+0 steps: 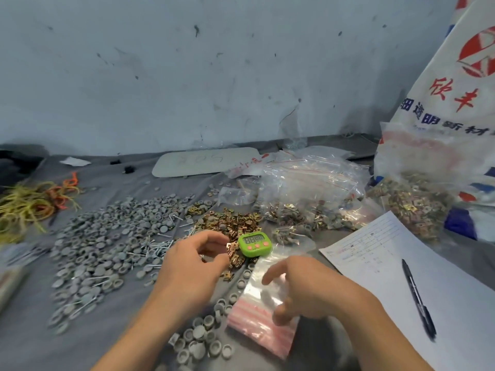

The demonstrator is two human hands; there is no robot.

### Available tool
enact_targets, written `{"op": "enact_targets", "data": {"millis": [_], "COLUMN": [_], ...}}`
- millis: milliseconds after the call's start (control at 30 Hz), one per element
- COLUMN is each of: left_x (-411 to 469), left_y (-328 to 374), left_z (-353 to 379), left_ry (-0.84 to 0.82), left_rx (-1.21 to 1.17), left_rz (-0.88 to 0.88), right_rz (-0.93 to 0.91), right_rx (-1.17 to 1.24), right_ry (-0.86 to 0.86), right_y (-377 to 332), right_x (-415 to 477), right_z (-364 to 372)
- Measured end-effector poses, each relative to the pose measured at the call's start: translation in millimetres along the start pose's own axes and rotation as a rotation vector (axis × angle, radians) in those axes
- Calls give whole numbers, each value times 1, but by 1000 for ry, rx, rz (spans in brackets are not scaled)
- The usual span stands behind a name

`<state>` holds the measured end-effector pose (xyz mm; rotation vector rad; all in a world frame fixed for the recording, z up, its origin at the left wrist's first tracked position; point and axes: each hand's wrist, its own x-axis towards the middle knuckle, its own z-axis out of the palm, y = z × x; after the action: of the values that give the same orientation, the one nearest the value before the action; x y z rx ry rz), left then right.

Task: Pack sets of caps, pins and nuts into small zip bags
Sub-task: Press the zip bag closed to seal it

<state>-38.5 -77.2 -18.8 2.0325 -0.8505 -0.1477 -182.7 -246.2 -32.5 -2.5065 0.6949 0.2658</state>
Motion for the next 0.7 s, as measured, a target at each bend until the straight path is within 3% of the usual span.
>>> {"op": "enact_targets", "data": {"millis": [200, 533, 700], "left_x": [-11, -2, -2], "left_y": [-8, -13, -20], "left_z": [-15, -28, -20], "left_ry": [-25, -12, -39], "left_rx": [59, 12, -28], "left_rz": [-8, 26, 6], "right_rz": [-87, -6, 12], "right_rx": [-184, 118, 68], "right_ry": [51, 210, 201], "right_y": [-11, -2, -8], "right_x": [-7, 2, 4], "right_z": [14, 6, 4]}}
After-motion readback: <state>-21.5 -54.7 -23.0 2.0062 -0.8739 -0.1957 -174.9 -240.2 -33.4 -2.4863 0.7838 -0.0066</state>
